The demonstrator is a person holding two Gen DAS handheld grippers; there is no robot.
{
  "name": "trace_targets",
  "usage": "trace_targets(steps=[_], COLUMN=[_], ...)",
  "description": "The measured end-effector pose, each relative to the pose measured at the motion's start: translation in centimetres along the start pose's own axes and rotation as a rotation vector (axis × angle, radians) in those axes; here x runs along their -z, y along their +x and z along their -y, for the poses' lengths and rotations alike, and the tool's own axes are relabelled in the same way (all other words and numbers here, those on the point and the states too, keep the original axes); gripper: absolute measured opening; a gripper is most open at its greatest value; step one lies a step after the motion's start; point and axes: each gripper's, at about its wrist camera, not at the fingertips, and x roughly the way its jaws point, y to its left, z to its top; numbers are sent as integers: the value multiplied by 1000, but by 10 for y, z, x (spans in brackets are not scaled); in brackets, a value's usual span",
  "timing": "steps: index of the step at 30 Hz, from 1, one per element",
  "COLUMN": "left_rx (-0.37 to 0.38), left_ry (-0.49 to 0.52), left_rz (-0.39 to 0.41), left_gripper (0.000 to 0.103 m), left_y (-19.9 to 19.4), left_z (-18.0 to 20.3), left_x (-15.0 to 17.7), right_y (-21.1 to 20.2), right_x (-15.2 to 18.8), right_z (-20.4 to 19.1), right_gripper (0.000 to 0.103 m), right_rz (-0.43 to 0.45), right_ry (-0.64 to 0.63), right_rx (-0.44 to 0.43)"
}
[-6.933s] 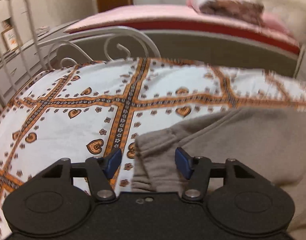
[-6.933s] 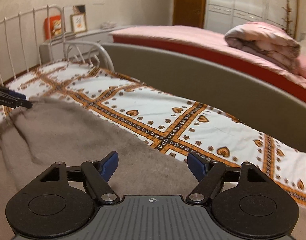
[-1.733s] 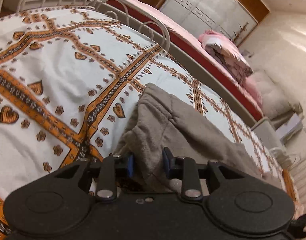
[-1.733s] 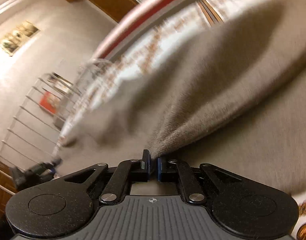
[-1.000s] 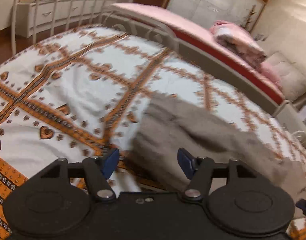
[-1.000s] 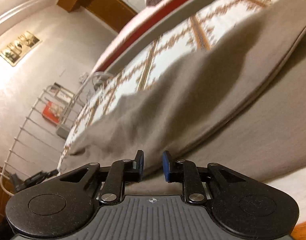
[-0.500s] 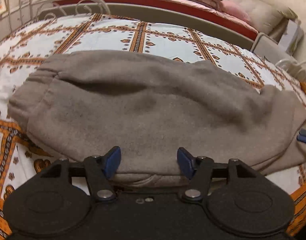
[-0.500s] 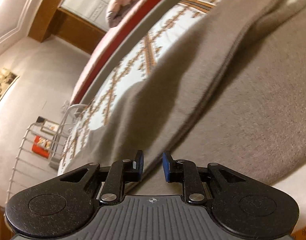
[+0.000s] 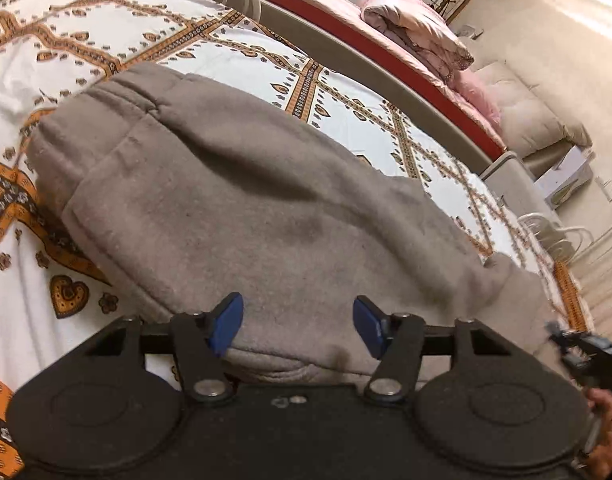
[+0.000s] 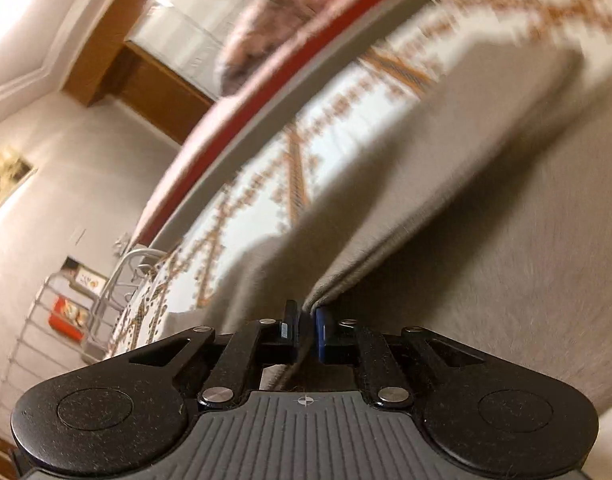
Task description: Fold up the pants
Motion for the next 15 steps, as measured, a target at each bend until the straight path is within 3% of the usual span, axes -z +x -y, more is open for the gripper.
trace_targets(steps=[2,7,10,13,14,15], left_rx=[-55,-125,-137,-154,-159,-162], left_ry=[54,180,185,199,204,206], left_rz=[8,-14,-20,-24,-26,-26], left_gripper=[37,37,37,37,37,38], left_y=[-2,-2,-1,1,1,2], left_z=[7,21,21,24,25,26], left_x=[0,6,7,7,7,8], right_y=[-18,-52,-59,-38,-29,-25], right_x=[1,17,34,52,56,56], right_z=[-12,-31,-24,-3,8,17], right_gripper=[9,9,8,7,1,1], right_rz=[15,3,-57,-160,-200,-204], right_ry=[-57,-117,-99,-81,-68,-29], right_rx=[-12,-4,41,169,195,175])
